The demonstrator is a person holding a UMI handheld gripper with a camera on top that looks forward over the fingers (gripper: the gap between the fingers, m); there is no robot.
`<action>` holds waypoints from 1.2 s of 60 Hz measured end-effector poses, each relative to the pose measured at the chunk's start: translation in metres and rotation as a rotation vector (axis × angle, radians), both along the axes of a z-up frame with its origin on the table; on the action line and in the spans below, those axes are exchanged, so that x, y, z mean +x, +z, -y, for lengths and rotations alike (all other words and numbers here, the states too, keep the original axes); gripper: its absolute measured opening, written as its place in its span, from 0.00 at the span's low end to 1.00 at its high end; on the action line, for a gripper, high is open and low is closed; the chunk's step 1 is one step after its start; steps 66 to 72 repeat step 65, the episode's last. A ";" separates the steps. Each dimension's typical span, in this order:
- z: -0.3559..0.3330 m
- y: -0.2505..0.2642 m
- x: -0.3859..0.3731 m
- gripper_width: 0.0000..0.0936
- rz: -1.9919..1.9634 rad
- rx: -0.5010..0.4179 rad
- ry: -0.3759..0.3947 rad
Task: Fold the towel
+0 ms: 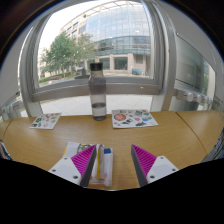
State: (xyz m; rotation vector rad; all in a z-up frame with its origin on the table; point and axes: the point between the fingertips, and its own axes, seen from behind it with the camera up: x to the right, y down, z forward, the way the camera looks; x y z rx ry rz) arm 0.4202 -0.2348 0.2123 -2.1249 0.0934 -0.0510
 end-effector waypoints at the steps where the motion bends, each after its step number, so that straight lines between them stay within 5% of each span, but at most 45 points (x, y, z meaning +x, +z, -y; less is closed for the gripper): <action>1: 0.002 0.010 -0.008 0.76 -0.011 0.012 0.007; 16: 0.032 0.078 -0.133 0.83 -0.054 0.119 0.120; 40: 0.108 0.063 -0.294 0.86 -0.008 0.122 0.178; 72: 0.131 0.083 -0.320 0.86 0.002 0.158 0.125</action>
